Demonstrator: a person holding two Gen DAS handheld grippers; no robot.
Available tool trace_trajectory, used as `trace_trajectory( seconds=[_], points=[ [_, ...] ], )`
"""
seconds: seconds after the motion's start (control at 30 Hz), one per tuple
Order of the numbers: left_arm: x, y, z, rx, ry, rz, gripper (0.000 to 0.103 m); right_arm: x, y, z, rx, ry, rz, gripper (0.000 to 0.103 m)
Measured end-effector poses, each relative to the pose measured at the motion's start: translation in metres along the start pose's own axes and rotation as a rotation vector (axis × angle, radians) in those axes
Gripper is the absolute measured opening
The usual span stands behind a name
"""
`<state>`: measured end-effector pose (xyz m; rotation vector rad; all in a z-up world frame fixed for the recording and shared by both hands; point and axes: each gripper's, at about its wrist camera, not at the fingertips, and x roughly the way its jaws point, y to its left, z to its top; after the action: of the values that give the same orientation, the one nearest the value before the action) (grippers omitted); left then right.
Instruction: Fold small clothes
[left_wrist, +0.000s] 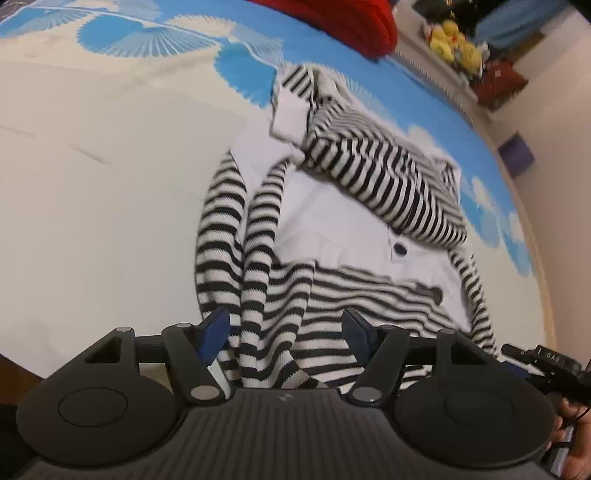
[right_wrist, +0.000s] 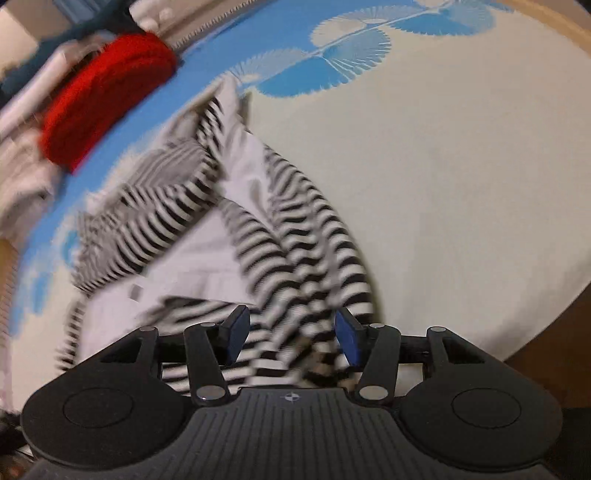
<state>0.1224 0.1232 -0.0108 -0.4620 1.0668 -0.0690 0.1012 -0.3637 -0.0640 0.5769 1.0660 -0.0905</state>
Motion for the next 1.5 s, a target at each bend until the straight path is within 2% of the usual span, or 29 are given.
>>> trace_trajectory(
  seconds=[0.1, 0.23, 0.3, 0.4, 0.43, 0.47, 0.5, 0.53, 0.57, 0.7, 0.73, 0.8, 0.83, 0.87, 0.9, 0.93, 0.97, 1.1, 1.23, 1.27, 1.3, 1.33, 1.47, 1.5],
  points=[
    [0.013, 0.001, -0.004, 0.002, 0.039, 0.048, 0.072, 0.009, -0.001, -0.003, -0.038, 0.033, -0.019, 0.063],
    [0.028, 0.008, -0.006, -0.03, 0.09, 0.067, 0.071, 0.026, 0.001, -0.014, -0.098, 0.096, -0.064, 0.063],
    [0.037, 0.011, -0.01, -0.027, 0.127, 0.098, 0.067, 0.035, 0.0, -0.021, -0.12, 0.113, -0.127, 0.063],
    [0.041, 0.015, -0.015, -0.024, 0.139, 0.103, 0.042, 0.039, -0.005, -0.023, -0.089, 0.13, -0.151, 0.063],
    [0.041, 0.015, -0.016, -0.018, 0.136, 0.086, 0.019, 0.038, -0.006, -0.023, -0.083, 0.126, -0.148, 0.063],
    [0.039, 0.015, -0.016, -0.015, 0.132, 0.065, 0.01, 0.038, -0.006, -0.023, -0.079, 0.121, -0.146, 0.063],
    [0.035, 0.014, -0.016, -0.013, 0.116, 0.058, 0.008, 0.038, -0.006, -0.024, -0.079, 0.12, -0.143, 0.053],
    [0.029, 0.014, -0.017, -0.009, 0.1, 0.055, 0.007, 0.037, -0.006, -0.025, -0.079, 0.116, -0.132, 0.041],
    [0.022, 0.014, -0.017, -0.009, 0.077, 0.053, 0.007, 0.034, -0.006, -0.025, -0.074, 0.108, -0.105, 0.01],
    [-0.009, 0.016, -0.017, -0.031, -0.008, 0.005, 0.007, 0.009, -0.009, -0.023, -0.019, 0.031, -0.016, 0.009],
    [-0.009, 0.016, -0.017, -0.03, -0.003, 0.007, 0.007, 0.004, -0.012, -0.023, -0.004, 0.026, -0.007, 0.009],
    [0.004, 0.018, -0.02, -0.03, 0.054, 0.022, 0.01, 0.007, -0.017, -0.025, 0.015, 0.051, -0.018, 0.01],
    [0.012, 0.02, -0.021, -0.032, 0.089, 0.028, 0.014, 0.012, -0.018, -0.025, 0.015, 0.073, -0.033, 0.011],
    [0.02, 0.021, -0.022, -0.031, 0.123, 0.044, 0.023, 0.019, -0.019, -0.025, 0.009, 0.1, -0.049, 0.017],
    [0.026, 0.021, -0.021, -0.031, 0.136, 0.055, 0.029, 0.024, -0.018, -0.026, 0.0, 0.127, -0.063, 0.024],
    [0.028, 0.021, -0.021, -0.032, 0.135, 0.064, 0.035, 0.029, -0.017, -0.026, -0.01, 0.141, -0.078, 0.025],
    [0.028, 0.023, -0.02, -0.033, 0.132, 0.07, 0.036, 0.033, -0.016, -0.024, -0.022, 0.145, -0.088, 0.027],
    [0.032, 0.03, -0.018, -0.085, 0.138, 0.058, 0.037, 0.038, -0.012, -0.024, -0.032, 0.148, -0.1, 0.029],
    [0.036, 0.031, -0.019, -0.084, 0.139, 0.061, 0.036, 0.042, -0.008, -0.023, -0.044, 0.146, -0.112, 0.028],
    [0.035, 0.031, -0.019, -0.085, 0.136, 0.056, 0.028, 0.042, -0.008, -0.023, -0.048, 0.144, -0.114, 0.022],
    [0.034, 0.032, -0.02, -0.089, 0.129, 0.048, 0.021, 0.04, -0.008, -0.023, -0.047, 0.138, -0.108, 0.011],
    [0.032, 0.032, -0.02, -0.09, 0.121, 0.032, 0.011, 0.039, -0.008, -0.022, -0.037, 0.133, -0.091, 0.011],
    [0.024, 0.025, -0.02, -0.068, 0.087, 0.02, 0.012, 0.034, -0.011, -0.02, -0.009, 0.113, -0.075, 0.011],
    [0.025, 0.025, -0.02, -0.07, 0.091, 0.023, 0.013, 0.036, -0.012, -0.02, -0.003, 0.121, -0.08, 0.014]
  ],
)
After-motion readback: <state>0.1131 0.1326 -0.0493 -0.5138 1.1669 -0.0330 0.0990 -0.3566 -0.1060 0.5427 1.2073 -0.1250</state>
